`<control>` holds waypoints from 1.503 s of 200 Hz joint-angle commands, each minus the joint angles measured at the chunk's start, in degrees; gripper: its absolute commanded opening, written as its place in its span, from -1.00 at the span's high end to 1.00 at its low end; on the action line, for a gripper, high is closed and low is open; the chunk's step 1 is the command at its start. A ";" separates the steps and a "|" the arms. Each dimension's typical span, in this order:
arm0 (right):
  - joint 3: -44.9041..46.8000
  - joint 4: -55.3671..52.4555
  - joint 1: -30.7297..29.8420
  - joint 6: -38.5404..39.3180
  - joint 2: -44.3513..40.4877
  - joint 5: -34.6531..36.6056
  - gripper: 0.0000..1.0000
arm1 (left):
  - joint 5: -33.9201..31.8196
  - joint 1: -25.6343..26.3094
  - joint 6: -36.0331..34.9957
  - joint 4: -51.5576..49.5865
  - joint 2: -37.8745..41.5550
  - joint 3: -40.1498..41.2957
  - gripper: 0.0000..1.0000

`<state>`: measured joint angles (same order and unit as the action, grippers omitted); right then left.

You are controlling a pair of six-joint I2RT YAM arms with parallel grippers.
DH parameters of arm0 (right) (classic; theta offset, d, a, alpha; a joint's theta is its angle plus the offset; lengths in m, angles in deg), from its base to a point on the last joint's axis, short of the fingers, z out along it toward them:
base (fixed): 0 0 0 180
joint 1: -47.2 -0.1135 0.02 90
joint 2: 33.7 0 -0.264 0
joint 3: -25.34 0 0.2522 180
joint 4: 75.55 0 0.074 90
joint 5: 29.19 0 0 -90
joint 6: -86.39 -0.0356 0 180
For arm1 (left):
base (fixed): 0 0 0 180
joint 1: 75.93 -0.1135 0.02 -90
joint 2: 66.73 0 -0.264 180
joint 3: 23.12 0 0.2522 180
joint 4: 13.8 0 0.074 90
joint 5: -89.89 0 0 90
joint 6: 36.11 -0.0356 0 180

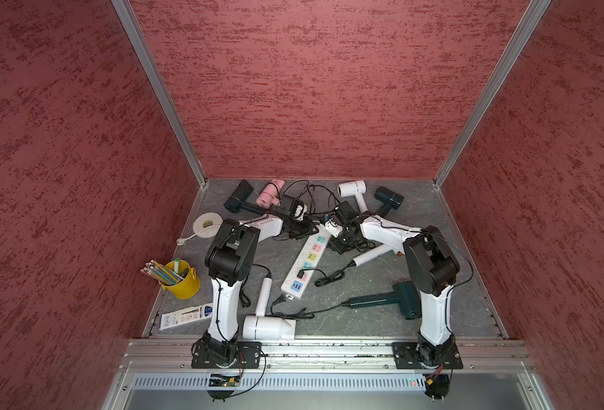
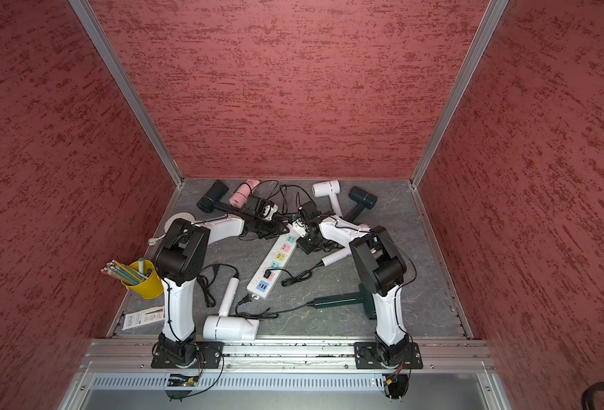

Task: Charge the blow dryers
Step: Insert the plug into the socket.

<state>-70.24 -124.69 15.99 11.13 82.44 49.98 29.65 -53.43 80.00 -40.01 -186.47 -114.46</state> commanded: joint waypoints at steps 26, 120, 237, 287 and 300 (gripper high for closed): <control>-4.15 8.74 -1.65 -0.41 1.43 -1.90 1.00 | 6.70 4.12 -0.34 0.77 -1.72 -1.61 0.15; -6.60 10.38 -2.75 -0.42 2.63 -0.96 1.00 | 8.77 6.37 -0.29 1.94 -2.42 -2.33 0.16; -0.12 11.36 -2.79 -2.52 -2.15 4.87 0.83 | 11.45 6.69 1.59 5.01 -1.60 -0.38 0.17; 5.72 12.86 -2.00 -3.29 -5.09 7.25 0.72 | 9.99 5.85 0.68 6.56 -0.24 1.32 0.18; 6.65 12.94 -1.44 -3.50 -4.91 7.83 0.70 | 9.97 5.22 0.83 7.59 -0.23 1.88 0.18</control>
<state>-64.30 -121.60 14.62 8.33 78.81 56.78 30.26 -50.96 80.41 -34.37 -187.61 -113.94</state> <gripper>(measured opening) 0.145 0.414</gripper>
